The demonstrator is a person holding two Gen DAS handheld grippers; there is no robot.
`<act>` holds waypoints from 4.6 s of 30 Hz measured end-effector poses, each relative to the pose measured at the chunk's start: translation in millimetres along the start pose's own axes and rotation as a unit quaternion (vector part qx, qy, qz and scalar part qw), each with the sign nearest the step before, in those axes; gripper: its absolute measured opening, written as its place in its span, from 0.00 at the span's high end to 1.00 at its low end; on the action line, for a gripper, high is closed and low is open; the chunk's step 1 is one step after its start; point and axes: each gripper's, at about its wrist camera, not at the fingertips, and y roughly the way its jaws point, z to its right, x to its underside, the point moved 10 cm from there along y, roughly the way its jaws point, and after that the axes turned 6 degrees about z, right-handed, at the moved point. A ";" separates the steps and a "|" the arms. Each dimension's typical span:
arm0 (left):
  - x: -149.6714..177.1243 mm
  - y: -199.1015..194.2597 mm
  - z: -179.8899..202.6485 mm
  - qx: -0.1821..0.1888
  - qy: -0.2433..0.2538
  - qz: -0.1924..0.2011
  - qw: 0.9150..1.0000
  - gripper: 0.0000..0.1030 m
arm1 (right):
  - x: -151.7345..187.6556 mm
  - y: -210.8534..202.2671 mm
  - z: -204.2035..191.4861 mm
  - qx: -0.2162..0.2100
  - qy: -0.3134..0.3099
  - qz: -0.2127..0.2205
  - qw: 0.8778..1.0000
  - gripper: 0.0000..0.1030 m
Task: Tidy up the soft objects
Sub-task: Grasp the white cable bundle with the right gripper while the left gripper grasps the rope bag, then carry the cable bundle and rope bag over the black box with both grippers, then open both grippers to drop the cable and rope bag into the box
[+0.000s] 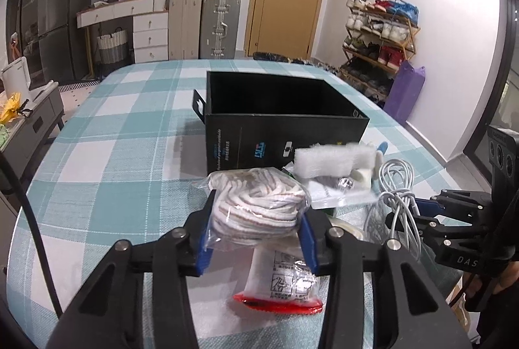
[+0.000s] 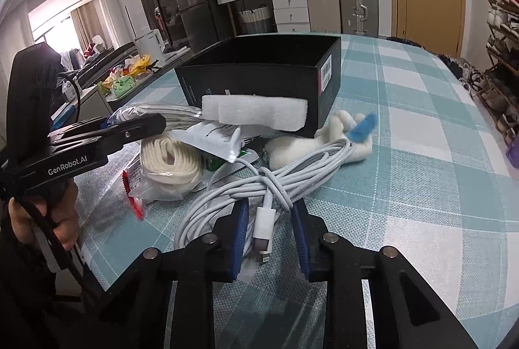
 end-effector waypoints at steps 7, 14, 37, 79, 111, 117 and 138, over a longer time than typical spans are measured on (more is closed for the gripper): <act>-4.5 -14.6 -1.6 0.002 -0.008 0.017 1.000 0.59 | -4.2 -13.9 0.6 0.008 -0.013 0.020 1.000 0.74; -15.8 -26.8 -1.5 0.000 -0.003 0.036 0.999 0.59 | -13.7 -31.1 -4.7 0.007 -0.020 0.041 0.999 0.75; -77.4 -40.8 7.3 0.010 0.005 0.088 0.996 0.59 | -96.5 -60.6 -21.9 0.002 -0.050 0.107 0.993 0.75; -99.4 60.8 -2.7 0.009 0.001 0.039 0.999 0.59 | -149.1 66.0 13.3 0.010 -0.030 0.032 0.999 0.74; -66.8 78.0 12.0 0.030 0.020 -0.023 0.999 0.58 | -144.4 85.3 26.0 0.062 -0.087 0.005 0.994 0.56; -68.5 72.0 6.7 0.024 0.015 -0.022 0.999 0.55 | -144.1 70.6 27.6 0.088 -0.107 0.015 0.990 0.21; -78.9 11.6 -15.9 -0.011 -0.025 0.056 0.998 0.00 | -126.6 -4.2 19.2 0.029 -0.010 0.086 0.996 0.01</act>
